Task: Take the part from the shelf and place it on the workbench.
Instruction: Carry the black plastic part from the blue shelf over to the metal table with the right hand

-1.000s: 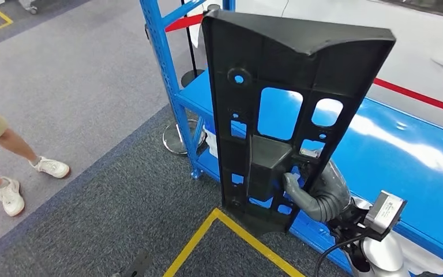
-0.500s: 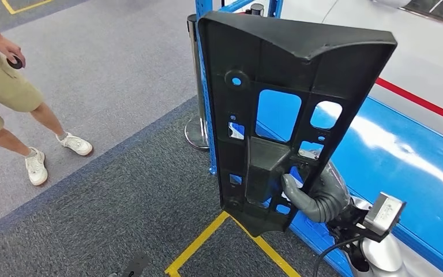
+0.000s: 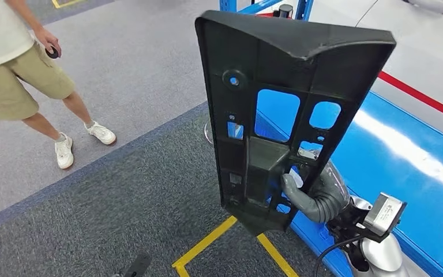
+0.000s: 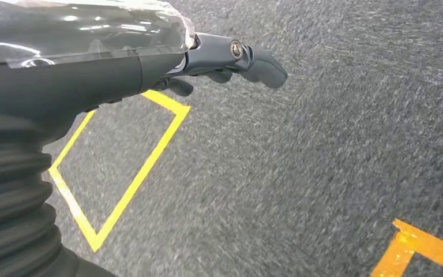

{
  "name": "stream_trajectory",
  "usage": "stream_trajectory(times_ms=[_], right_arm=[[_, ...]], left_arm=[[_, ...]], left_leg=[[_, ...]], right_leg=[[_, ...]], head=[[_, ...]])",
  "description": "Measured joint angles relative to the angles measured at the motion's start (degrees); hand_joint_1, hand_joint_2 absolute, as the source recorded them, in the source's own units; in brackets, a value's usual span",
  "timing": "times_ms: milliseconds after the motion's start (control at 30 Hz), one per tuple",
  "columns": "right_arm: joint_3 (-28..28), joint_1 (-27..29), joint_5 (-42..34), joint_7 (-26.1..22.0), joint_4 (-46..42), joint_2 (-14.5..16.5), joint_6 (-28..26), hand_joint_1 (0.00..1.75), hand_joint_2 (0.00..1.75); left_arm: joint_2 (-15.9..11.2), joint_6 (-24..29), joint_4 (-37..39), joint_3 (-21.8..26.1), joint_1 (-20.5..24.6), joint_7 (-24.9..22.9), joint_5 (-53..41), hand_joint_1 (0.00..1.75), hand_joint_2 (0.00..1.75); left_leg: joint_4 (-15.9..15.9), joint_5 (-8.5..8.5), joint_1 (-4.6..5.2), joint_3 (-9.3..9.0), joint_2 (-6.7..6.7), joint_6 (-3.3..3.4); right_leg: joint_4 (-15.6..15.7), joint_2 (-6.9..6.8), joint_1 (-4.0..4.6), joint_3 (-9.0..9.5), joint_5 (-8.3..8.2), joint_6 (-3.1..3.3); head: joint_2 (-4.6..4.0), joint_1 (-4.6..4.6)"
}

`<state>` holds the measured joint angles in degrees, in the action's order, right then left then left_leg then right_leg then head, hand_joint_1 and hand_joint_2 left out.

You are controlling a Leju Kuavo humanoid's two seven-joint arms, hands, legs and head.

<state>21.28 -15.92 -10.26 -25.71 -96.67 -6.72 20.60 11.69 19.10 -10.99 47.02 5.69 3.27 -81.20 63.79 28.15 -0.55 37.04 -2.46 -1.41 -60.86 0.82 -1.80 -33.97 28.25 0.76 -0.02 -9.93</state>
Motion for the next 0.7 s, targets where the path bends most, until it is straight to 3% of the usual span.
stream_trajectory(times_ms=[67,133,167,200,267,333,433,500,567,633,667,700], right_arm=[[0.0,-0.1,0.0,0.1,0.0,0.3,0.2,1.75,1.75],[0.1,-0.1,0.0,0.2,0.0,0.6,0.3,1.75,1.75],[0.1,-0.2,0.0,0.2,0.0,0.8,0.3,1.75,1.75],[0.1,-0.2,0.0,0.3,0.0,0.9,0.3,1.75,1.75],[0.2,-0.3,0.0,0.3,0.0,1.1,0.4,1.75,1.75],[0.2,-0.4,0.0,0.3,0.0,1.1,0.5,1.75,1.75],[0.3,-0.5,0.1,0.3,-0.1,1.3,0.6,1.75,1.75],[0.4,-0.6,0.1,0.3,-0.2,1.4,0.6,1.75,1.75],[0.4,-0.6,0.0,0.3,-0.3,1.3,0.6,1.75,1.75],[0.4,-0.5,0.1,0.3,-0.2,1.2,0.6,1.75,1.75],[0.4,-0.5,0.1,0.3,-0.2,1.1,0.6,1.75,1.75],[0.4,-0.5,0.1,0.3,-0.1,1.1,0.6,1.75,1.75]], left_arm=[[0.0,0.0,0.0,0.0,0.1,0.0,0.1,0.00,1.75],[0.0,0.1,0.0,0.0,0.1,0.0,0.1,0.00,1.75],[0.0,0.1,0.0,0.0,0.1,0.0,0.2,0.00,1.75],[0.0,0.1,0.0,0.0,0.0,0.0,0.2,0.00,1.75],[0.0,0.1,0.0,0.0,0.1,0.0,0.2,0.00,1.75],[0.0,0.2,0.0,0.0,0.2,0.0,0.2,0.00,1.75],[0.0,0.3,0.0,0.0,0.0,0.0,0.2,0.00,1.75],[0.1,0.3,0.0,0.0,-0.1,0.0,0.2,0.00,1.75],[0.1,0.3,0.0,0.0,0.1,0.0,0.2,0.00,1.75],[0.1,0.3,0.0,0.0,0.1,0.0,0.2,0.00,1.75],[0.1,0.2,0.0,0.0,0.1,0.0,0.2,0.00,1.75],[0.1,0.2,0.0,0.0,0.0,0.0,0.3,0.00,1.75]], left_leg=[[7.3,3.21,-0.14,3.50,1.73,-0.49],[11.9,4.23,-0.23,5.91,2.09,-0.60],[11.2,3.22,-0.20,5.63,2.18,-0.47],[8.2,1.34,-0.10,4.18,2.44,-0.15],[0.1,-1.96,0.60,0.18,4.37,0.85],[-4.1,-2.83,1.46,-1.79,5.95,1.69],[-5.6,-3.29,1.60,-2.30,4.73,2.42],[-7.1,-4.00,1.15,-3.17,3.63,2.95],[-7.6,-4.27,0.89,-3.49,2.49,3.21],[-7.4,-4.19,0.94,-3.43,1.11,3.23],[-7.2,-4.10,0.94,-3.42,0.35,3.18],[-7.0,-3.97,0.91,-3.42,-0.35,3.07]], right_leg=[[0.0,-1.17,0.18,0.09,0.13,0.33],[0.0,-2.32,0.35,0.20,0.28,0.46],[0.0,-2.86,0.44,0.32,0.38,0.49],[0.0,-3.38,0.53,0.52,0.51,0.49],[0.1,-4.37,0.72,1.01,0.81,0.36],[0.4,-5.32,0.87,1.28,0.92,-0.01],[1.1,-6.32,0.94,1.97,1.02,-0.83],[-0.9,-4.37,0.94,1.46,2.72,-1.13],[-7.6,-1.83,0.95,-1.75,6.15,-1.05],[-14.0,-1.08,1.05,-5.33,8.06,-1.00],[-14.6,-0.99,1.06,-6.02,7.42,-0.99],[-13.1,-0.90,1.04,-5.63,5.72,-0.97]], head=[[0.00,-0.01],[0.00,-0.02],[0.00,-0.02],[0.00,-0.02],[0.00,-0.01],[0.00,-0.01],[0.00,-0.01],[0.00,0.02],[0.00,0.04],[0.00,0.04],[0.00,0.04],[0.00,0.04]])
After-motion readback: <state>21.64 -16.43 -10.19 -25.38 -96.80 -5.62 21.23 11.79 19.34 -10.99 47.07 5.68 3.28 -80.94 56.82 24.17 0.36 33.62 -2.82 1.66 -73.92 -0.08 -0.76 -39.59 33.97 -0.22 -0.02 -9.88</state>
